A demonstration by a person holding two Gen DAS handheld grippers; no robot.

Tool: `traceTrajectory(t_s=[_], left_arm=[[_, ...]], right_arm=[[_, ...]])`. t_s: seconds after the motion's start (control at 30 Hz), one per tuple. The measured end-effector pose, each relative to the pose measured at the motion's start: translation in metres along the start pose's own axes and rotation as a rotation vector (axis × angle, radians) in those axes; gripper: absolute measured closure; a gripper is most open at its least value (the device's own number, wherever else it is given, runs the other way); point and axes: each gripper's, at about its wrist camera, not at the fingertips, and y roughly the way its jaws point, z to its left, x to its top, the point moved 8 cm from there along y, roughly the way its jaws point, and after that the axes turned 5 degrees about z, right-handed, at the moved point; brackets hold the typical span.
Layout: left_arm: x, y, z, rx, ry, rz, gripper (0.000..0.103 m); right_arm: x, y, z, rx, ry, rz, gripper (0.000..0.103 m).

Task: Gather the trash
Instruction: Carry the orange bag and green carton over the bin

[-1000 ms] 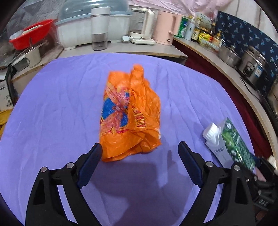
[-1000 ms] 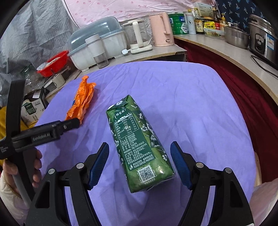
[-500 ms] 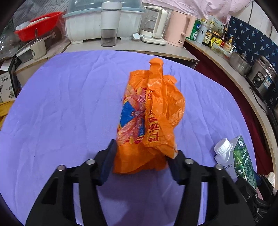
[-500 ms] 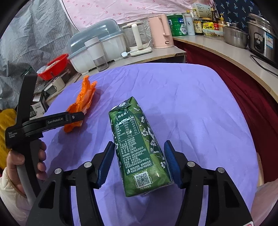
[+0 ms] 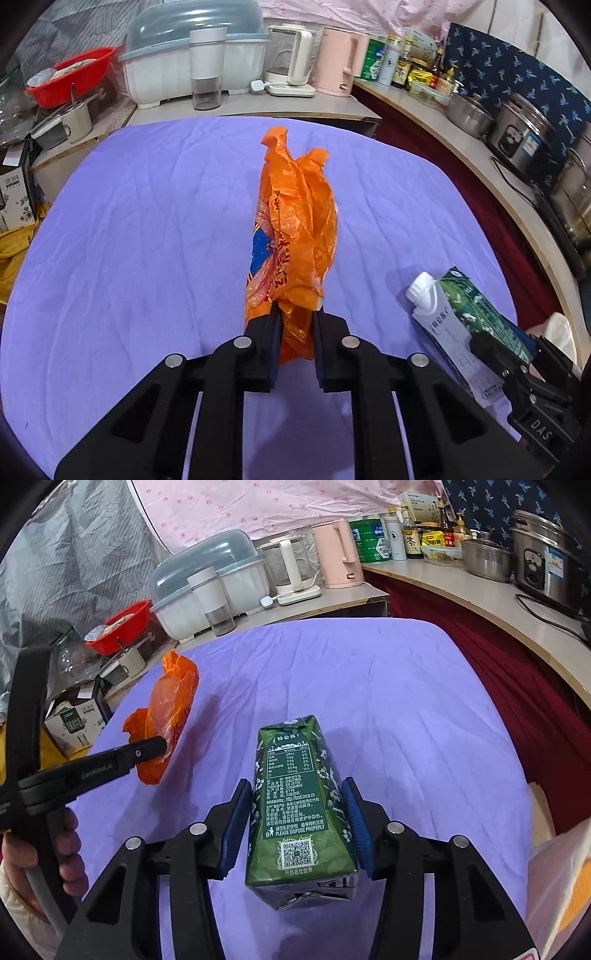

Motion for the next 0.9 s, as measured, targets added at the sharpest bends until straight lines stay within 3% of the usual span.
traceTrajectory(t_s=[0.47,0.9], left_arm=[[-0.060,-0.064,-0.055,-0.074,0.061,-0.012,0.089],[-0.091,-0.111,-0.106,-0.127,0.149,-0.044,0.089]], right_arm=[[-0.029,-0.081,-0.005,0.001,0.041,-0.087,0.056],[-0.037,-0.151,-0.024,-0.023,0.082,-0.197,0.056]])
